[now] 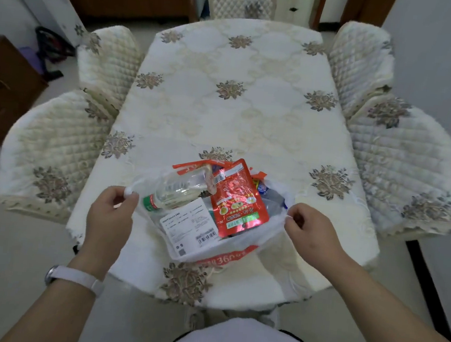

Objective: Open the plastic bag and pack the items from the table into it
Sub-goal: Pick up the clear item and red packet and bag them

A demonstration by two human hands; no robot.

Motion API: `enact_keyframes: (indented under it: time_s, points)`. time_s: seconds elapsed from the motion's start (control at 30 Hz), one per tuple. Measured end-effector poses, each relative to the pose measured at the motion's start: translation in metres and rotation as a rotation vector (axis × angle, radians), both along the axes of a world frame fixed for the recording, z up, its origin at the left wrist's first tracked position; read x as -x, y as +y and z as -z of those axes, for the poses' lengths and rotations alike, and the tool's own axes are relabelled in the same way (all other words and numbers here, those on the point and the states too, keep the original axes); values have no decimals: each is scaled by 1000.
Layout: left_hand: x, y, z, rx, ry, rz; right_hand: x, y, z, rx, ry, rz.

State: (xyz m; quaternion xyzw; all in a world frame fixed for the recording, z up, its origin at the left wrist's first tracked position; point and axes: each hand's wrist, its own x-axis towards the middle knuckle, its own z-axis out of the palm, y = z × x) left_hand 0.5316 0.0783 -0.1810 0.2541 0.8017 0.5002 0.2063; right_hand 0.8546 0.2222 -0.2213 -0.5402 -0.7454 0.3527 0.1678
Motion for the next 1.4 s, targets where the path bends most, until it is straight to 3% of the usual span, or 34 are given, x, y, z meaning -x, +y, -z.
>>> enact_keyframes:
  time_s: [0.43,0.53,0.6,0.7,0.8,1.1,1.23,1.4]
  points:
    - [25,5,12,-96,-99,169,8,13,14,-35,-147,247]
    - [22,3,12,-86,-98,182,26,24,17,-182,-206,96]
    - [19,4,11,-88,-98,187,36,29,21,-216,-365,-67]
    - [17,4,10,-90,-102,195,38,38,33,-92,-634,-171]
    - [18,5,12,-87,-103,189,29,41,46,-26,-736,-189]
    - [7,9,6,-33,-91,187,34,35,68,-32,-569,-201]
    - [5,8,6,-1,-84,176,33,37,72,48,-624,-175]
    - [4,7,6,16,-57,182,29,37,76,2,-708,-160]
